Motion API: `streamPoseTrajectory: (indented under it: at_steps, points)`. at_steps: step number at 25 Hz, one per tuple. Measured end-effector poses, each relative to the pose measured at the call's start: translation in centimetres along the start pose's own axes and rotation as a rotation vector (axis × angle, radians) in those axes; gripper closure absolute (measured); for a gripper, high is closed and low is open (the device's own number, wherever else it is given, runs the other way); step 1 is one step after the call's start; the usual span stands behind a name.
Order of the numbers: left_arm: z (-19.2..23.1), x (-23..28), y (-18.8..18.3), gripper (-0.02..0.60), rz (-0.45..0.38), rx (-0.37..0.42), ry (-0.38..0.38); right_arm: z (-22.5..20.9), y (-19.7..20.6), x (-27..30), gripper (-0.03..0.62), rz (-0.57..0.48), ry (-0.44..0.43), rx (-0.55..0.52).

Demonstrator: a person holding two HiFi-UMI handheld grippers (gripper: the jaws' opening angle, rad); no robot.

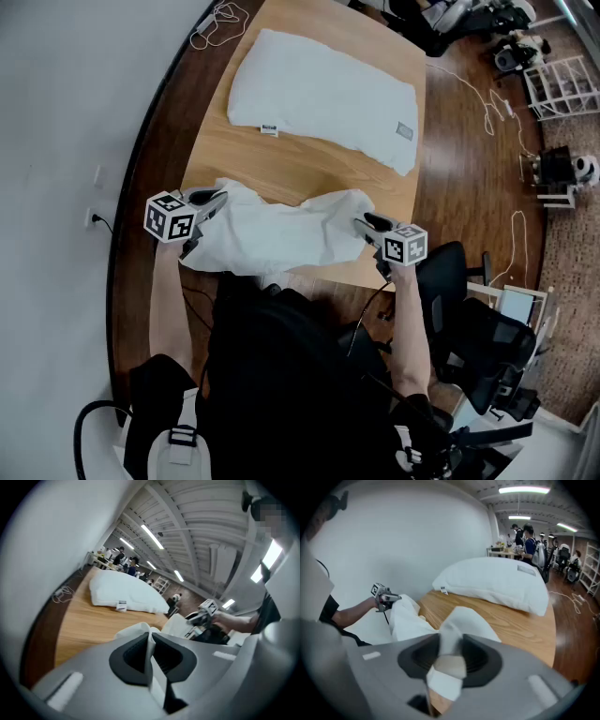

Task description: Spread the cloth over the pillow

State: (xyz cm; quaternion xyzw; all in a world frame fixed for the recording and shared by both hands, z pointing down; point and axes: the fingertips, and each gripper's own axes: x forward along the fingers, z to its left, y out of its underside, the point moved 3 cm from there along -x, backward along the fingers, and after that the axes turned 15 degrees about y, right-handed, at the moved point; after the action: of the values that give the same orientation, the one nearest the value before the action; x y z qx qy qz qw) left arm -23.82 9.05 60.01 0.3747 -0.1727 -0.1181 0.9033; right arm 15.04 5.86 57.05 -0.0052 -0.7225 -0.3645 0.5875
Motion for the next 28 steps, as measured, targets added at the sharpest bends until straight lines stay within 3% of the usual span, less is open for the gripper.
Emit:
streamPoseTrajectory:
  at_steps: [1,2,5,8,10,11,13,16,17,18,20,22,28]
  points:
    - [-0.6,0.0,-1.1,0.569,-0.021,0.008,0.055,-0.1,-0.7,0.2,0.561,-0.003,-0.012,0.046]
    - [-1.2,-0.1,-2.5,0.569,-0.046,0.026,0.104,-0.3,-1.5,0.1,0.582,-0.016,-0.021,0.088]
    - [-5.5,-2.1,-9.6,0.569,-0.206,0.191,0.201,-1.5,-5.7,-4.3,0.583,-0.165,-0.005,0.146]
    - [-13.2,-6.0,-16.0,0.569,-0.417,0.471,0.274,-2.5,-9.3,-12.8,0.583,-0.407,0.028,0.109]
    - [-17.2,-7.7,-17.0,0.569,-0.455,0.610,0.326,-2.5,-9.2,-17.3,0.583,-0.532,0.049,0.053]
    - [-17.8,-7.9,-16.3,0.569,-0.444,0.632,0.337,-2.6,-7.9,-18.1,0.583,-0.557,0.069,0.020]
    - [-15.9,-6.6,-11.9,0.569,-0.341,0.544,0.301,-3.2,-2.7,-16.0,0.583,-0.500,0.134,-0.058]
    - [-7.5,-2.4,0.3,0.569,-0.031,0.241,0.161,-3.6,11.3,-5.1,0.579,-0.156,0.177,-0.113]
    - [-5.0,-1.4,4.4,0.569,0.076,0.151,0.099,-3.1,15.9,-1.7,0.536,-0.023,0.156,-0.070]
    - [-3.3,-1.0,7.6,0.559,0.147,0.082,0.032,-2.7,19.6,0.6,0.420,0.081,0.130,-0.001]
    - [-2.4,-1.7,10.0,0.528,0.144,-0.002,-0.072,-3.0,23.4,1.8,0.333,0.167,0.109,0.166]
    - [-2.9,-3.2,9.3,0.491,0.050,-0.037,-0.119,-5.5,23.6,0.4,0.307,0.145,0.142,0.288]
    - [-2.9,-11.7,5.0,0.442,-0.083,-0.027,-0.294,-13.6,19.0,-4.9,0.273,0.019,0.222,0.414]
